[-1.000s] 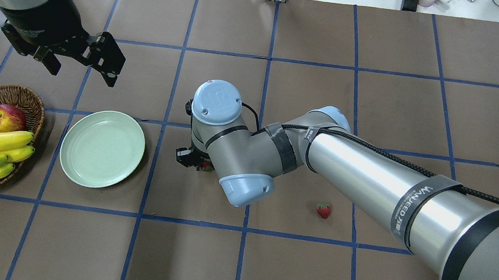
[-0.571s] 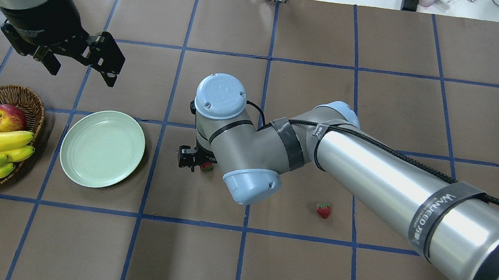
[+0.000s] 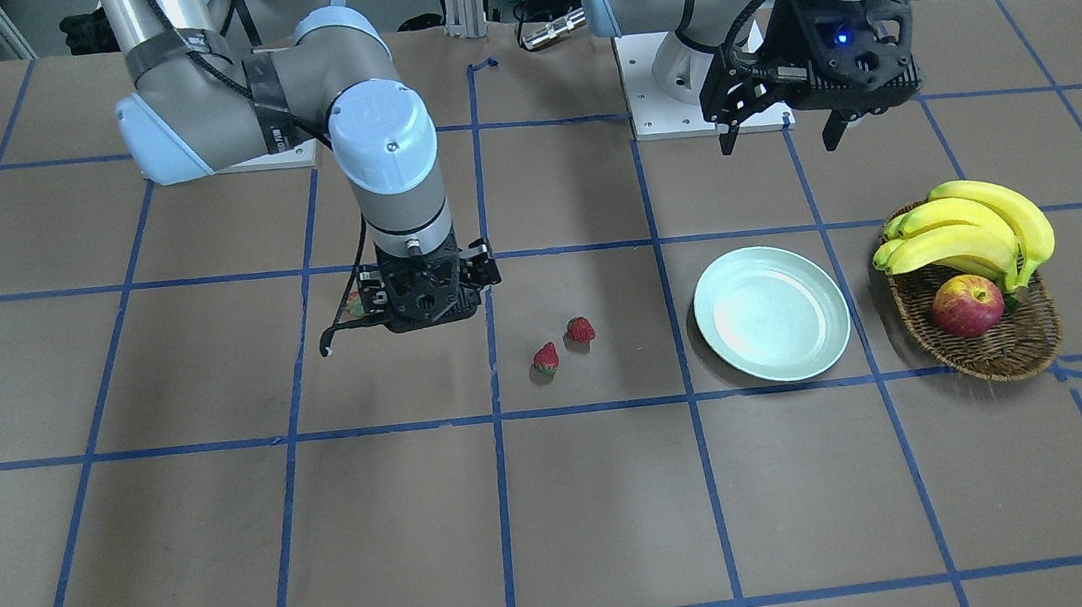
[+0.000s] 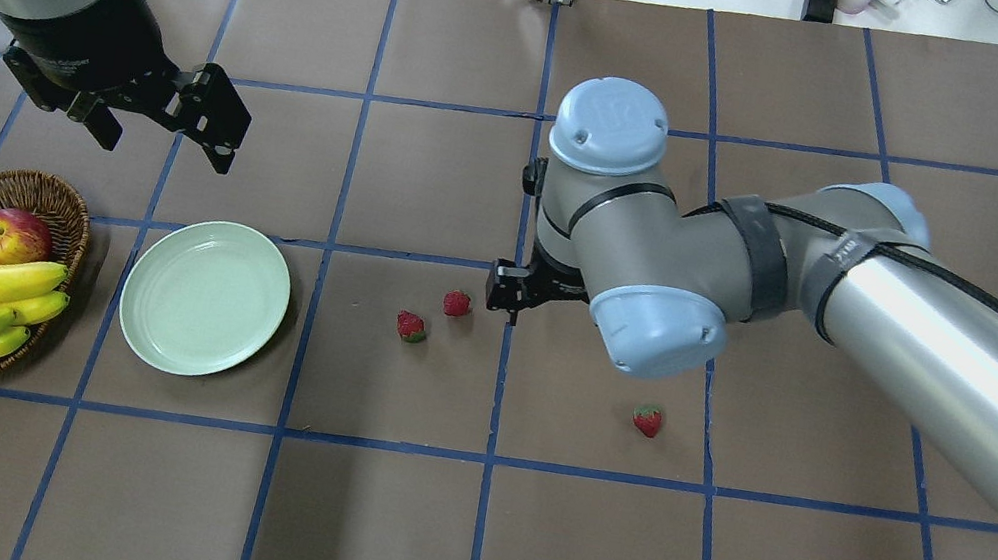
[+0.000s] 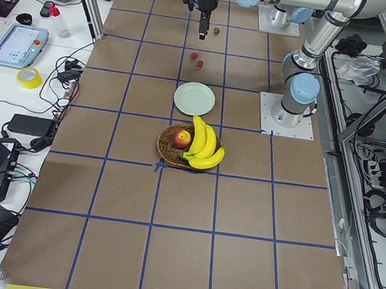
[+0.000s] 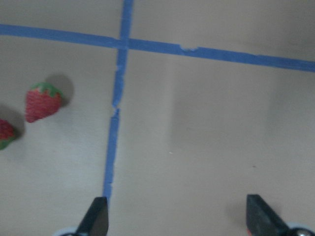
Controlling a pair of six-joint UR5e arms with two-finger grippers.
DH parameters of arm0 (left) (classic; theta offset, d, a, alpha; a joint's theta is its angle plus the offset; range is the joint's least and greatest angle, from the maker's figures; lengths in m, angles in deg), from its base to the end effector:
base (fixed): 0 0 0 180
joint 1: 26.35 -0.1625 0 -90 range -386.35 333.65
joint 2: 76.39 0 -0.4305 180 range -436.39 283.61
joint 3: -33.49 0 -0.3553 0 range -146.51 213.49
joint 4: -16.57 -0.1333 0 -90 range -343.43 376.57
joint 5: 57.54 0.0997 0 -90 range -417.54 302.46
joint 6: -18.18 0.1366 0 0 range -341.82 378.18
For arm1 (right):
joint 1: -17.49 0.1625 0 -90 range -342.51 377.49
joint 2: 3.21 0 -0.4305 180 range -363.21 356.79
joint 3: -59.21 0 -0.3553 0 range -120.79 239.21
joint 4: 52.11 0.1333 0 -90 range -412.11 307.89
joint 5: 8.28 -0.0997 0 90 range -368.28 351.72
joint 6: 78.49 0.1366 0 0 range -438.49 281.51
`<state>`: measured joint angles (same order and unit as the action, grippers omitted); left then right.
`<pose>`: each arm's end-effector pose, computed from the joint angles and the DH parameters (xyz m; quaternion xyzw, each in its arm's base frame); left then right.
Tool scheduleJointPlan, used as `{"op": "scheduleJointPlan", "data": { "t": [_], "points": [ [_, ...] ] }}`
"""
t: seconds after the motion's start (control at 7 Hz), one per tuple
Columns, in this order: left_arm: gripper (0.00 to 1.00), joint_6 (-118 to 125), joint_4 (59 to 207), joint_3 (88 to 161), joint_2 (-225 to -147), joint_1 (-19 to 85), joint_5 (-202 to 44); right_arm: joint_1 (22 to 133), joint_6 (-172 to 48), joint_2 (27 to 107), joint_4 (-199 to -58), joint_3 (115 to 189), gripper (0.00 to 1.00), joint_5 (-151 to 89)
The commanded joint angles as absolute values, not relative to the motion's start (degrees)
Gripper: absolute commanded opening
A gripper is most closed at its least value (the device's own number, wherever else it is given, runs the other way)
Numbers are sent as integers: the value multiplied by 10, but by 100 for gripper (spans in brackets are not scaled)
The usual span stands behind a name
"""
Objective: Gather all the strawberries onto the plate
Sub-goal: 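Move the right gripper to the strawberry nearest the robot and grasp it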
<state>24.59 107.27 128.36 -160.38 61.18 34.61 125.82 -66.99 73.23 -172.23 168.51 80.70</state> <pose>-0.1103 -0.4160 0.4620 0.0343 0.9992 -0.0024 0.0190 0.2837 -0.4248 0.2470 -0.0593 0.9979 0.0254 0.0024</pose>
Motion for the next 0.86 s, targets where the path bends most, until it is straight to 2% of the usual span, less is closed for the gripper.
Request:
{"op": "scheduleJointPlan", "data": {
  "t": [0.0,0.29,0.71],
  "points": [
    [100,245,1073,1284,-1604,612,345,1227,-680,754,-1808,1783,99,838],
    [100,246,1072,1284,-1605,612,344,1211,-688,754,-1861,1841,97,836],
    [100,246,1072,1285,-1607,611,343,1197,-687,754,-1868,1865,93,838]
  ]
}}
